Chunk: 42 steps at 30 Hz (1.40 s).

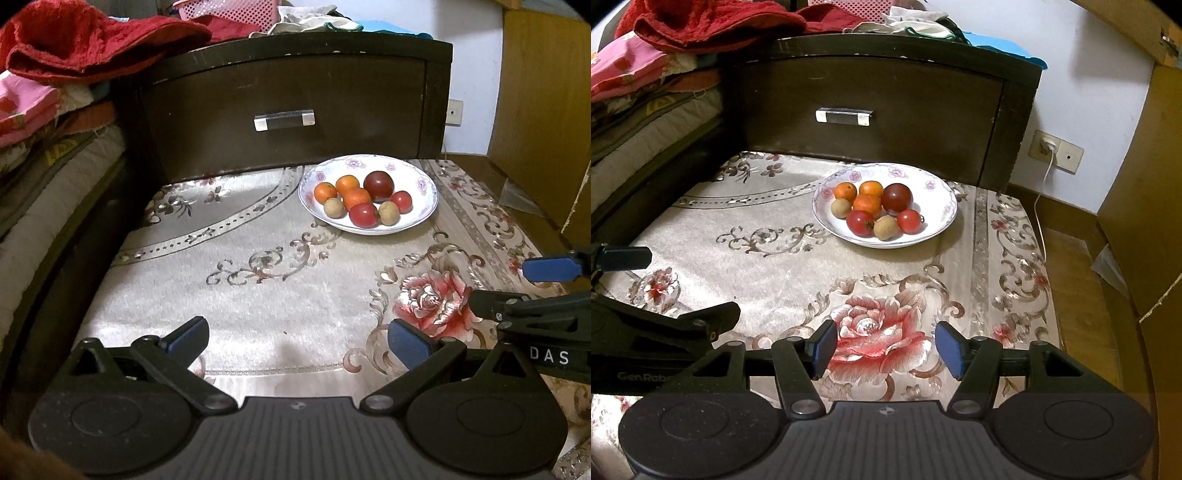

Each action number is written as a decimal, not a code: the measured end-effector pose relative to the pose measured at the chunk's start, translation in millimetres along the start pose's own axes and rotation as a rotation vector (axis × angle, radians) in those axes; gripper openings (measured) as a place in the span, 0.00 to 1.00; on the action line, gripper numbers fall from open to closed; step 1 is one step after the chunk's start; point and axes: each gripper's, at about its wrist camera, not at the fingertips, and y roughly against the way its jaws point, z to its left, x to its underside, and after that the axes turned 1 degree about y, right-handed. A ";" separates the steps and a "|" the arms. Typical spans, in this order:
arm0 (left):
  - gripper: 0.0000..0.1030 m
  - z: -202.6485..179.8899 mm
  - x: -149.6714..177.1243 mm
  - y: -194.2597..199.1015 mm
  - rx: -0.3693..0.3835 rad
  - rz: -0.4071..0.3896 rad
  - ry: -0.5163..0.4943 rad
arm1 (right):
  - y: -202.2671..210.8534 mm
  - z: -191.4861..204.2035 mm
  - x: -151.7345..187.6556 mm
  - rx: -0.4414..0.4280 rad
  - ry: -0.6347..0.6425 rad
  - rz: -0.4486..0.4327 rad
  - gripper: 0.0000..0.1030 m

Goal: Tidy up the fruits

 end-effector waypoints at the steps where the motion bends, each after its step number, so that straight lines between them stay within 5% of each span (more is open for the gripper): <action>1: 1.00 0.2 0.4 0.3 0.001 0.003 0.001 | 0.5 0.2 0.8 0.001 0.000 0.000 0.54; 42: 1.00 8.3 10.5 7.4 0.008 0.017 0.075 | 4.9 8.4 13.3 0.000 0.015 0.032 0.54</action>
